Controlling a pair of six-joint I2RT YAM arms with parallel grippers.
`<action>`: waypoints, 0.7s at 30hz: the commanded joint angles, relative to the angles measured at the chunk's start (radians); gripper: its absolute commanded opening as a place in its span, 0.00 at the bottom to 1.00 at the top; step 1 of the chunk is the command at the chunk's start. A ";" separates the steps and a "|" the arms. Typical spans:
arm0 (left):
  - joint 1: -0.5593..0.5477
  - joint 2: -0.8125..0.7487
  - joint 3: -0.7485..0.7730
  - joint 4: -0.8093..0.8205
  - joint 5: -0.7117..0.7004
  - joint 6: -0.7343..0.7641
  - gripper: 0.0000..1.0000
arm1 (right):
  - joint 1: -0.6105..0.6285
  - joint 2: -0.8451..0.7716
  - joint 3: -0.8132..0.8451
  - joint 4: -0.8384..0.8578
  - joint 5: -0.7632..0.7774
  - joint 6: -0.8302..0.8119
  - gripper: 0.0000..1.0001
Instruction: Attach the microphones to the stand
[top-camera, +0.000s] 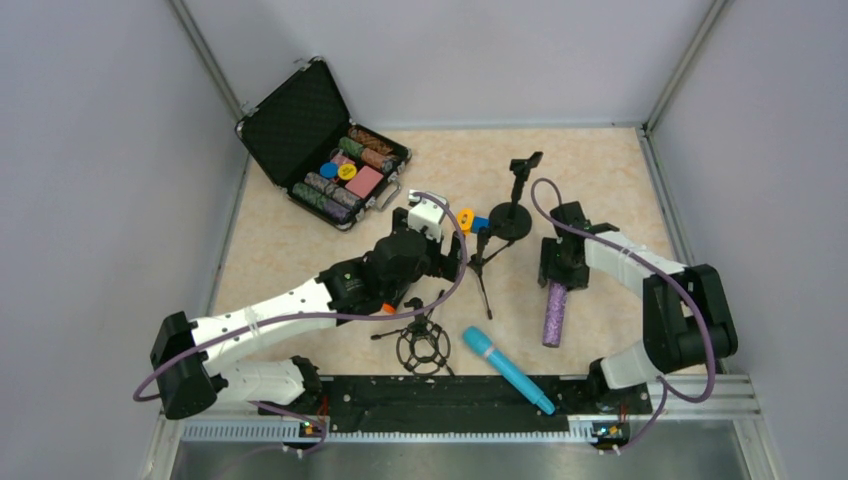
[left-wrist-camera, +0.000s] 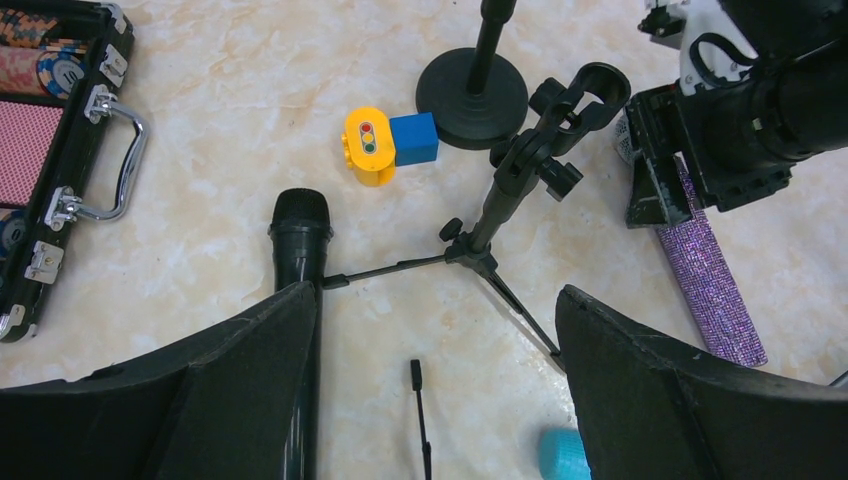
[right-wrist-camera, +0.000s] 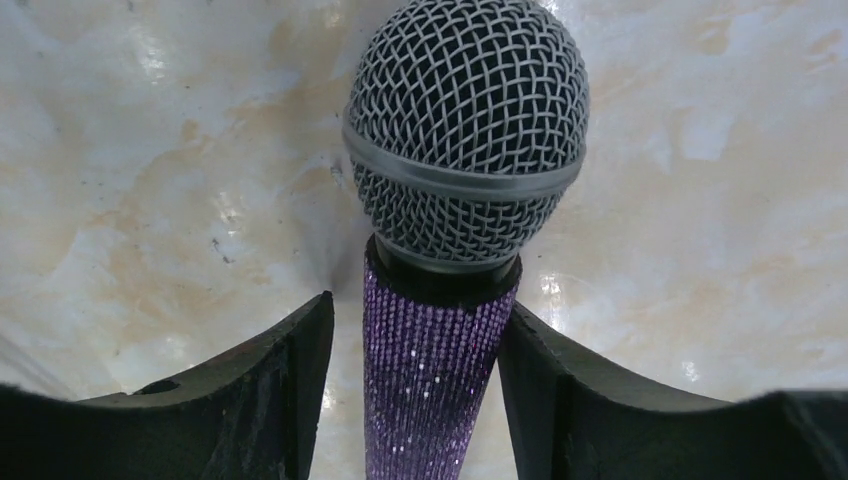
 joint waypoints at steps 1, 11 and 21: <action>0.003 -0.006 0.014 0.028 -0.005 -0.010 0.94 | 0.017 0.050 -0.013 0.069 0.000 0.015 0.52; 0.005 -0.011 0.015 0.018 -0.017 -0.018 0.93 | 0.018 -0.001 -0.003 0.081 0.002 0.010 0.11; 0.004 0.011 0.044 0.015 -0.009 -0.033 0.93 | 0.018 -0.188 0.038 0.083 -0.021 0.003 0.00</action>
